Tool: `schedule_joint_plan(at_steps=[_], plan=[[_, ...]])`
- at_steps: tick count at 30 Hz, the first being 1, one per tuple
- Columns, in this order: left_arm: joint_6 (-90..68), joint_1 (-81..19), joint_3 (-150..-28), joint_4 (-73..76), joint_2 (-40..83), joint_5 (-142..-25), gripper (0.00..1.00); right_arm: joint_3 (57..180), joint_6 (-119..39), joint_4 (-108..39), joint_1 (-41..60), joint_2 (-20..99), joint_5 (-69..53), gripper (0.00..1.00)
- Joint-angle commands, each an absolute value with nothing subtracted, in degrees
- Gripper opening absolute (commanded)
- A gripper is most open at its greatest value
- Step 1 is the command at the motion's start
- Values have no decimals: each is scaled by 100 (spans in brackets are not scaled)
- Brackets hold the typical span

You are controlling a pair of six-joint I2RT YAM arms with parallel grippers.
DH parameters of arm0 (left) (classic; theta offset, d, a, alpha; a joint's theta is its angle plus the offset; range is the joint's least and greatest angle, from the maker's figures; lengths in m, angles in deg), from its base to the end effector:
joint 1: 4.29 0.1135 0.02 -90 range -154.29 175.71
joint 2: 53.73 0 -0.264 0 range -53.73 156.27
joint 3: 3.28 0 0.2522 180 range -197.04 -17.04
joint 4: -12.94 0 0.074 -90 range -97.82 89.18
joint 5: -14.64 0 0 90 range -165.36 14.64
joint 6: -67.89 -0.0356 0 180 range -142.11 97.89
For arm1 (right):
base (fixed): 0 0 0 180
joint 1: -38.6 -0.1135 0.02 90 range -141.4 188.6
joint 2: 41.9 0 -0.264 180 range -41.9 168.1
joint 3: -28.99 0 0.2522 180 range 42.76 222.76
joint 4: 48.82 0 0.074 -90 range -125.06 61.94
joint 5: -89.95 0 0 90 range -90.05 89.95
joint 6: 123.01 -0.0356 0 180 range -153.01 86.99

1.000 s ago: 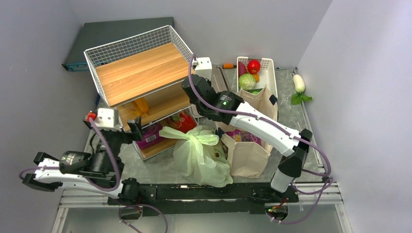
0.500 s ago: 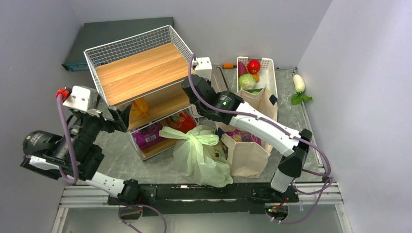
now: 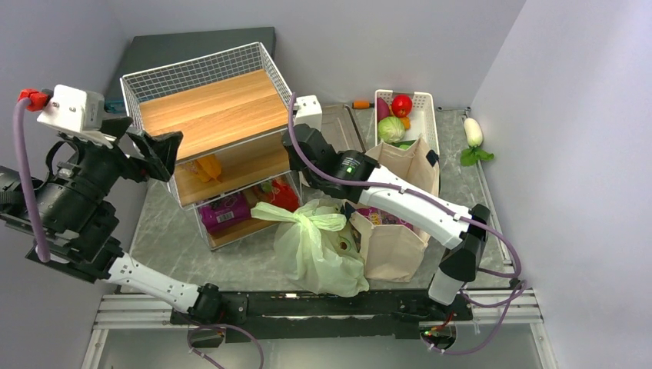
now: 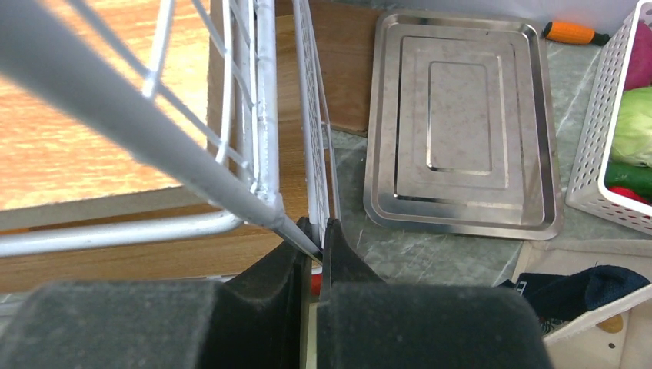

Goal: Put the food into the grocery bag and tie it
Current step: Pick up the snack from the shelf.

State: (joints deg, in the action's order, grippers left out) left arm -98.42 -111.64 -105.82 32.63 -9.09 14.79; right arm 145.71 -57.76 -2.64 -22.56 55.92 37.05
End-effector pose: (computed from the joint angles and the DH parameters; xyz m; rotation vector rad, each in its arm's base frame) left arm 0.0393 0.0065 0.5848 0.2203 1.5636 -0.2545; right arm 0.2048 0.3274 0.4098 -0.2268 1.9459 0.3257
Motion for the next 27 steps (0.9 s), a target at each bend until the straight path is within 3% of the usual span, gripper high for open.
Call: schedule_joint_plan(at_steps=[1,3,9,16,27], plan=[[-10156,-11222,-11077,2864,-204,1817,97,14424,-6175,-846,-2324,5894,2669,0],[-10060,-11224,-11402,2579,-3,1774,97,14467,-6196,-834,-2314,5944,2627,0],[-10686,-11267,-11297,3827,218,1683,90,14400,-6260,-918,-2326,5923,2581,0],[-10505,-11538,-10213,3713,426,1821,99,14312,-6297,-852,-2300,5823,2737,0],[-13400,-11432,-7934,8960,879,1843,99,13929,-6317,-820,-2149,5451,2744,0]])
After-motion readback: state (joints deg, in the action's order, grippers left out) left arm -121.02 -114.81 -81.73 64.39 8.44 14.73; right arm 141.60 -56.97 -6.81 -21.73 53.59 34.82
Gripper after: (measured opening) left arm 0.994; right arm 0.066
